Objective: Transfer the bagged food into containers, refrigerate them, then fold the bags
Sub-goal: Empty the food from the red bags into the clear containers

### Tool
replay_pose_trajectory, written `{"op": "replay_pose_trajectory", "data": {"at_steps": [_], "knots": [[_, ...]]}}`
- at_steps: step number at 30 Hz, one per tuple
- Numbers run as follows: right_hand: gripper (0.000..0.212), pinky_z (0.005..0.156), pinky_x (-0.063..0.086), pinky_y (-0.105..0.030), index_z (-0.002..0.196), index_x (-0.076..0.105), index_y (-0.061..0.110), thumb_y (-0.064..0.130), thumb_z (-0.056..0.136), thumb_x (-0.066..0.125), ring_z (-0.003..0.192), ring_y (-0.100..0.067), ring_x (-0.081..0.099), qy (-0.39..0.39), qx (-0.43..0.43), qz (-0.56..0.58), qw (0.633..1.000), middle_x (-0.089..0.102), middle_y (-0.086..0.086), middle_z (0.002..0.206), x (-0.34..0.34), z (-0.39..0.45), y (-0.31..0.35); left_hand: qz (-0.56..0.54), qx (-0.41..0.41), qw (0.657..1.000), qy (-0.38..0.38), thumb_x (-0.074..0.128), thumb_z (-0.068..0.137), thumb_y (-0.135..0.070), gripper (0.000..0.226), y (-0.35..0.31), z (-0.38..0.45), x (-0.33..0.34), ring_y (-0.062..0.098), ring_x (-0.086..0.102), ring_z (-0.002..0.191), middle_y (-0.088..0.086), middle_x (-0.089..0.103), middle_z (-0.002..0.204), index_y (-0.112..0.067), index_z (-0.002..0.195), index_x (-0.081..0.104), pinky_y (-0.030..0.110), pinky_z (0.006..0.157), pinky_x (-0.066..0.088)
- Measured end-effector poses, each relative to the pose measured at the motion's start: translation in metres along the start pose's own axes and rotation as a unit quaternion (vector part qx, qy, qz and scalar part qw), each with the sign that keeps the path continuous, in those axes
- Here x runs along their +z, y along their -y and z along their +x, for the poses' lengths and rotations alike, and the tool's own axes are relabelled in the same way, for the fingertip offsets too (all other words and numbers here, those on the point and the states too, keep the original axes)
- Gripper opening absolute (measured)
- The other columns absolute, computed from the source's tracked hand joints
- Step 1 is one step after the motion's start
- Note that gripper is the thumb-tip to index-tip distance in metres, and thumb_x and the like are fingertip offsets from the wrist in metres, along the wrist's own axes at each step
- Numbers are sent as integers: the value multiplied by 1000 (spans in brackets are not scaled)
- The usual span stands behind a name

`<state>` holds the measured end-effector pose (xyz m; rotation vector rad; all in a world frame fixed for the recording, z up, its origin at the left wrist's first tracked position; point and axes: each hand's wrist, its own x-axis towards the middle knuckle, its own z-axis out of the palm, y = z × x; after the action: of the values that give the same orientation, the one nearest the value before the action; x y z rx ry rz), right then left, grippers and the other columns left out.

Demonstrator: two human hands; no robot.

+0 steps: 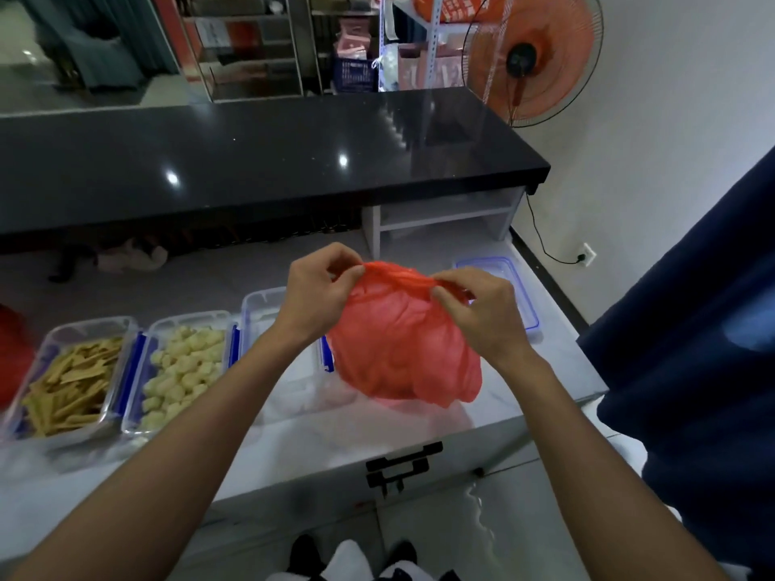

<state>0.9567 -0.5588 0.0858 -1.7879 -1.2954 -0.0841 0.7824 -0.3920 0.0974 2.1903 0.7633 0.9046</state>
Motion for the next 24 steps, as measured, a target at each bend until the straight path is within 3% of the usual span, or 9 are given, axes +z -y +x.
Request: {"op": "replay_pose_trajectory", "data": {"at_steps": [3, 7, 11, 14, 16, 19, 22, 24], "knots": [[12, 80, 56, -28, 99, 77, 18, 15, 90, 70, 82, -5, 67, -70, 104, 22, 992, 73, 12, 88, -11, 1, -19, -4, -39, 996, -76, 68, 92, -9, 8, 16, 3, -15, -7, 60, 74, -9, 66, 81, -17, 89, 70, 6, 67, 44], [17, 84, 57, -30, 103, 76, 19, 12, 90, 67, 84, -3, 69, -95, 191, 26, 977, 74, 10, 89, -13, -8, -41, -12, -63, 988, -138, 66, 88, 0, 15, 30, -6, -19, 5, 63, 78, -3, 67, 85, -15, 89, 65, 13, 70, 49], [20, 80, 53, -30, 90, 70, 16, -2, 86, 61, 81, -11, 66, -101, 160, -10, 982, 71, 5, 85, -3, -21, -43, 28, 69, 990, -117, 60, 80, 16, 19, 29, -31, -2, 15, 61, 87, 8, 64, 94, -3, 81, 66, 13, 77, 47], [26, 97, 50, -31, 103, 71, 7, -8, 89, 56, 105, -16, 65, -69, 85, -26, 994, 71, -2, 110, 12, -43, -43, 67, 160, 985, -26, 59, 90, 2, 16, 44, -62, 13, 18, 61, 101, 11, 65, 109, 0, 97, 73, 21, 90, 49], [31, 110, 43, -34, 125, 65, 2, 2, 96, 52, 126, -17, 56, -18, 67, -23, 997, 61, -7, 134, 25, -66, -45, 78, 180, 980, 29, 54, 97, -11, 25, 55, -85, 20, 19, 59, 109, 12, 64, 118, -1, 113, 71, 23, 100, 47], [60, 121, 24, -27, 151, 39, 8, 38, 100, 48, 147, -9, 28, 93, 65, -54, 992, 31, -2, 161, 34, -98, -56, 95, 167, 978, 75, 44, 105, -27, 39, 68, -109, 27, 15, 56, 119, 10, 59, 132, -4, 130, 63, 25, 105, 46], [100, 120, 3, -24, 161, 3, 16, 72, 90, 46, 151, -5, 3, 213, 63, -114, 968, -8, 6, 168, 39, -122, -66, 96, 125, 978, 137, 35, 107, -36, 49, 80, -121, 30, 13, 47, 134, 4, 46, 150, -11, 147, 48, 35, 109, 44], [116, 120, 5, -30, 159, -11, 17, 80, 82, 50, 152, -12, 2, 260, 57, -149, 952, -19, 5, 166, 44, -132, -76, 97, 108, 974, 172, 31, 107, -42, 55, 89, -126, 33, 10, 34, 146, -2, 32, 161, -18, 156, 33, 37, 116, 37]]}}
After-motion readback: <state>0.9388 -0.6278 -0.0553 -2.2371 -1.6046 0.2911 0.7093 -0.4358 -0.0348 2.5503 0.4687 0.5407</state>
